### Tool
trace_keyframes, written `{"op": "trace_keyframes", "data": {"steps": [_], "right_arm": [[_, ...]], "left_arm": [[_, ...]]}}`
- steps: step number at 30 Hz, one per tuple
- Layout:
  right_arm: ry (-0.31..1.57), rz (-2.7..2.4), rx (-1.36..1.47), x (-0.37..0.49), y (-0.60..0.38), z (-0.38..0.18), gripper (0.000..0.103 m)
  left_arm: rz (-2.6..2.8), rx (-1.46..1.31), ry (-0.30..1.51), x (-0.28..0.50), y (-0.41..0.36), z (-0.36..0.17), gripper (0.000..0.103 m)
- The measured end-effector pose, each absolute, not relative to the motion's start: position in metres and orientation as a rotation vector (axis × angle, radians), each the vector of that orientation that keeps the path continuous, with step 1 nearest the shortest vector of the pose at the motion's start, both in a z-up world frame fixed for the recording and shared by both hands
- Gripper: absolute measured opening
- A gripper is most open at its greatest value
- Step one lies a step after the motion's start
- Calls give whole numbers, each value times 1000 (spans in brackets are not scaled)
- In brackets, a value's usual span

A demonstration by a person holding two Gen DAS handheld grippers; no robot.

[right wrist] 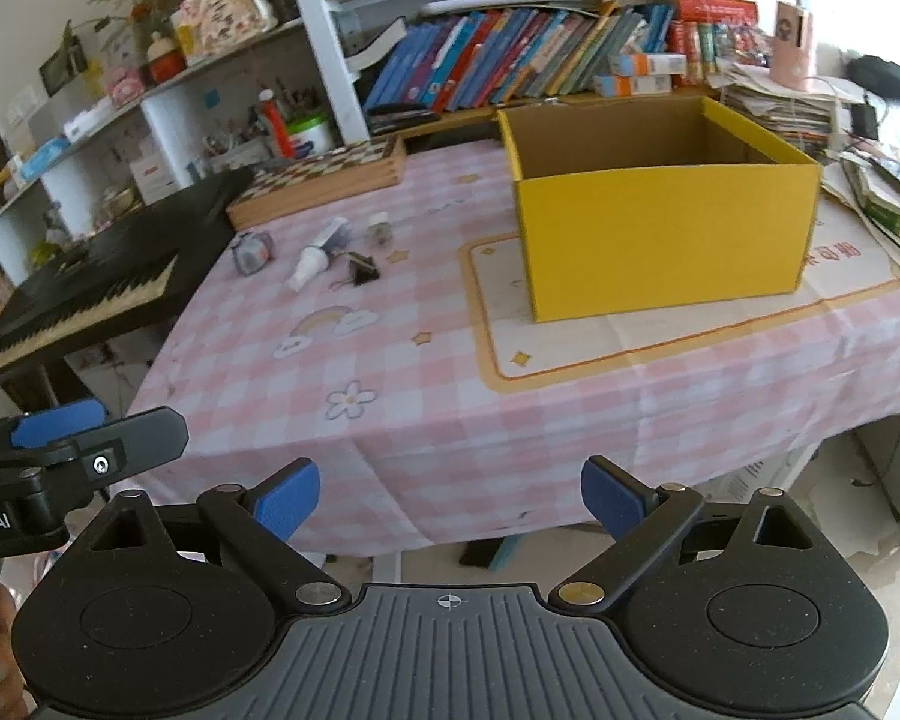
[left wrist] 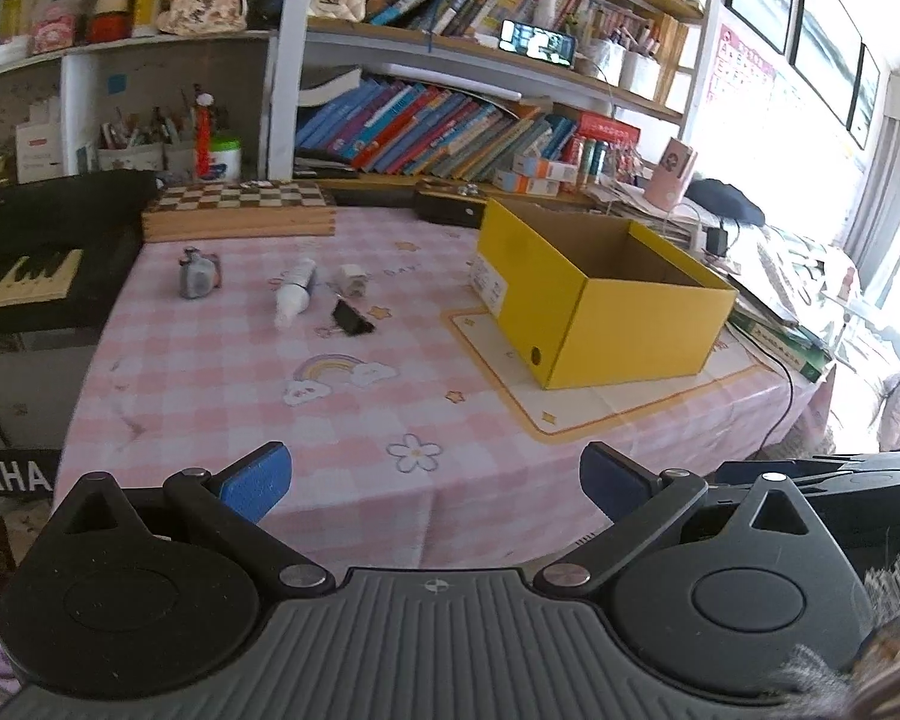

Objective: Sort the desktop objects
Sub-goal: 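Withdraw both grippers from the yellow box back toward the remaining table items, then grasp the black binder clip with the right gripper while the left grasps the grey toy truck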

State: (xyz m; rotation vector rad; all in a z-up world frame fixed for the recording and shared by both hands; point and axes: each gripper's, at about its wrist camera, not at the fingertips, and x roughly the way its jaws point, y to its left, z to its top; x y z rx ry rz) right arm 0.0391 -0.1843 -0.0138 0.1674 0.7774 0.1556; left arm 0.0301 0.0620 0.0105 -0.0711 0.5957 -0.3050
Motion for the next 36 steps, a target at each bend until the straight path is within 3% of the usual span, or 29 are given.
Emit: {"op": "trace_keyframes", "data": {"steps": [36], "right_arm": [[817,387,69,98,-115,-15,96]], "left_arm": [[-169,-182,602,55,118,4,103]]}}
